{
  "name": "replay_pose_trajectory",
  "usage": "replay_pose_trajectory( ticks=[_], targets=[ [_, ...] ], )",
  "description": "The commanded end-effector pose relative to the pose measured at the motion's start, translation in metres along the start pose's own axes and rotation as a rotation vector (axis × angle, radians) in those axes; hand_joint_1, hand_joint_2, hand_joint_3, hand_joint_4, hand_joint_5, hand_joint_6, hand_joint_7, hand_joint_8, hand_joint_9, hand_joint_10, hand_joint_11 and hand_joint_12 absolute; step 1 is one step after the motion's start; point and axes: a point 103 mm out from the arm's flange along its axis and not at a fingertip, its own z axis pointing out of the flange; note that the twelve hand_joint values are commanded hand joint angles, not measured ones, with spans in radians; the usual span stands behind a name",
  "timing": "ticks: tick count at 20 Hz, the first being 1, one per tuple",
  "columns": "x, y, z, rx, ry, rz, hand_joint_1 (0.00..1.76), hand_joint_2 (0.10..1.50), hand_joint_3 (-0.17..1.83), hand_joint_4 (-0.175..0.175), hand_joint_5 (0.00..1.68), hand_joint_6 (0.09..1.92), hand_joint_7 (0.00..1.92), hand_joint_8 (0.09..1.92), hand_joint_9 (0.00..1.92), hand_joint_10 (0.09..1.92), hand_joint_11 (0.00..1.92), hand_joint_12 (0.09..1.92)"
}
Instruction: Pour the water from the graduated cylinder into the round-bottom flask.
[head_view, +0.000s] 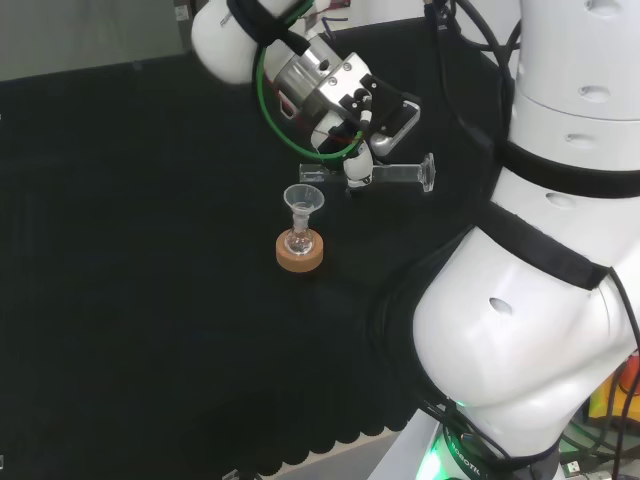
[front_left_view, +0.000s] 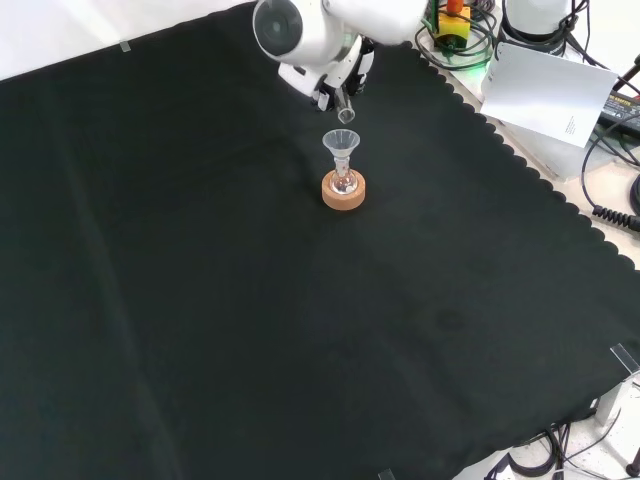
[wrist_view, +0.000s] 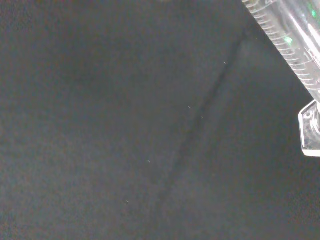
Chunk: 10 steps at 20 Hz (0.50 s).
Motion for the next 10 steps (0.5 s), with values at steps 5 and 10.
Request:
replay_pose_trajectory(
  ticks=[5,10],
  targets=[
    [-0.0141,-0.0017,0.0050,-0.160,0.197,-0.078,1.26,1.11,0.00,-0.175,0.98,1.00,1.01,0.98,1.39,0.09,1.19,0.80],
    [-0.0179,0.0001,0.0001,-0.230,0.218,-0.096,1.26,1.11,0.00,-0.175,0.98,1.00,1.01,0.98,1.39,0.09,1.19,0.80]
  ],
)
